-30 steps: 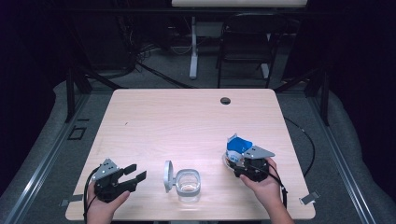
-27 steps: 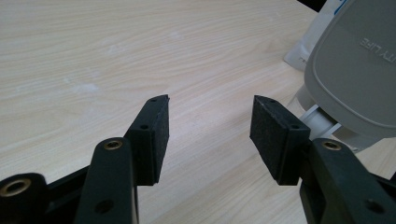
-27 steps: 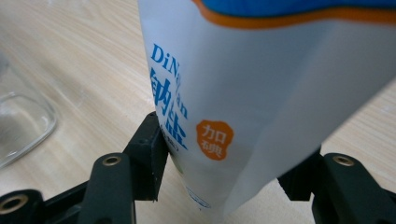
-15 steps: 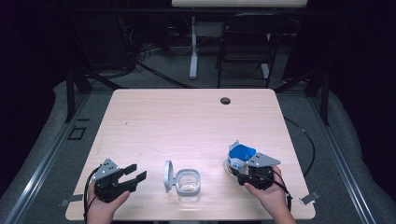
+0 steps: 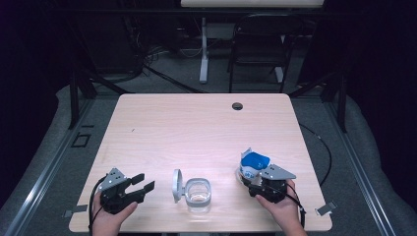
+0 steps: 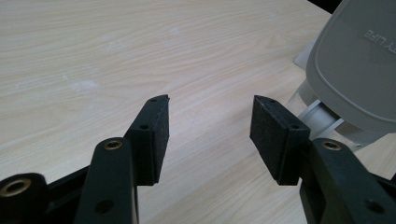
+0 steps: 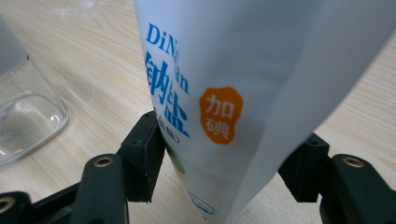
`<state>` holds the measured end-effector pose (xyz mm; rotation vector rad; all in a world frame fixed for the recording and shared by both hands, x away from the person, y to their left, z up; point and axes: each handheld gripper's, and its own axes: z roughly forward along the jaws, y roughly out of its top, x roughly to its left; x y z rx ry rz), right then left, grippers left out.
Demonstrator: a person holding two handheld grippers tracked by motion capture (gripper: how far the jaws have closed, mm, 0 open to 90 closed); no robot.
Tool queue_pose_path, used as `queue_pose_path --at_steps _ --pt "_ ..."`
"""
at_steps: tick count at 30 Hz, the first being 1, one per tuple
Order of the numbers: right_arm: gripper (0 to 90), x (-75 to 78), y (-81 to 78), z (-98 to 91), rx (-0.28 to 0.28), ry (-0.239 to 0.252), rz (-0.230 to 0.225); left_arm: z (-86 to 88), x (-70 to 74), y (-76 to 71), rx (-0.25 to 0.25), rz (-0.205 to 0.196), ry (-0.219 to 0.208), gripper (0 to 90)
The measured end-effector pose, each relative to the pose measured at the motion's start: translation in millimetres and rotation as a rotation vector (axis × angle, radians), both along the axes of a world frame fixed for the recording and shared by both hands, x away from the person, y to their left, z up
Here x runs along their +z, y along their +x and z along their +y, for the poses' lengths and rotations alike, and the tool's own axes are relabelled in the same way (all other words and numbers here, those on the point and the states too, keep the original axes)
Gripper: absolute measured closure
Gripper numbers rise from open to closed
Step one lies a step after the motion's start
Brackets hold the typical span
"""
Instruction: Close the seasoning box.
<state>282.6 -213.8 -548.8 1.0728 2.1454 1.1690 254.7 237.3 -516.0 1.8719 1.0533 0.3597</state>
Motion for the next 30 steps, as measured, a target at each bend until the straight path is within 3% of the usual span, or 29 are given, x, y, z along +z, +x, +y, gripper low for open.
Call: queue_pose_path --at_steps 13,30 --pt "36.7 -13.1 0.6 5.1 -0.024 -0.012 -0.018 3.8 0.4 0.3 0.008 -0.002 -0.004 47.8" --pt "35.4 -24.3 6.3 11.0 -0.047 -0.030 0.002 8.4 -0.7 1.4 0.023 0.003 -0.019 47.8"
